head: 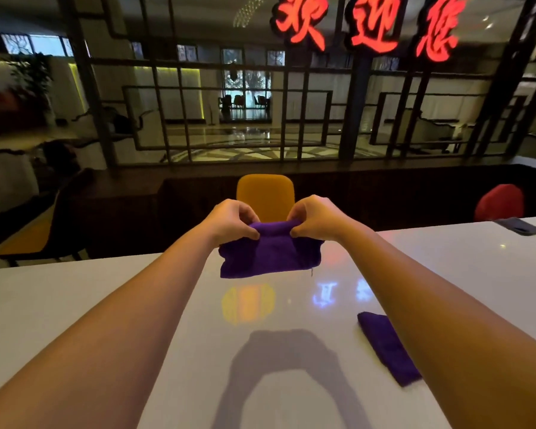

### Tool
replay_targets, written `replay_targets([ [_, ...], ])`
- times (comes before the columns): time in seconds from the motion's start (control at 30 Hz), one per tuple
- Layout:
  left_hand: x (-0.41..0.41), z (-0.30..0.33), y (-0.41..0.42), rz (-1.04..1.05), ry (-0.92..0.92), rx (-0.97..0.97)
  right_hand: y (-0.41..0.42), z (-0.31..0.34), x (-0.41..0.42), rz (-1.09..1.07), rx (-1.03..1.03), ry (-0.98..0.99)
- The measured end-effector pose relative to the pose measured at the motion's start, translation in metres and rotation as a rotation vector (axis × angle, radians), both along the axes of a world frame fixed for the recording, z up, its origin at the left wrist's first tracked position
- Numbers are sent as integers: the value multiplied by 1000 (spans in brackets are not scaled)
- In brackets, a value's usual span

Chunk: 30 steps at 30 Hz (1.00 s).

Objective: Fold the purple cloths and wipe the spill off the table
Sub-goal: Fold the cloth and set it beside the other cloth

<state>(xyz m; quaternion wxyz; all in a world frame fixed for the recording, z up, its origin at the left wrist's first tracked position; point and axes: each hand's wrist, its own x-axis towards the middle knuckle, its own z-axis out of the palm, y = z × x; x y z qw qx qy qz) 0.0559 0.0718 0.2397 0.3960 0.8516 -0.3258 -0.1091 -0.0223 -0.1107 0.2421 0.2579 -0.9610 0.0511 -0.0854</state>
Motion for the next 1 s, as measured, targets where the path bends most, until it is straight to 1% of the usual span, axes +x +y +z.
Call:
replay_targets([
  [0.27, -23, -44, -84, 54, -17, 38, -79, -36, -21, 14, -3, 63],
  [0.47, -28, -99, -125, 96, -55, 131, -115, -101, -21, -17, 5, 102],
  [0.73, -41, -189, -161, 193, 52, 202, -155, -193, -13, 71, 26, 270],
  [0.83, -49, -225, -163, 205, 115, 284, -157, -233, -15, 118, 30, 359],
  [1.0, -60, -268, -157, 158, 170, 405, -151, -286, -25, 179, 59, 455],
])
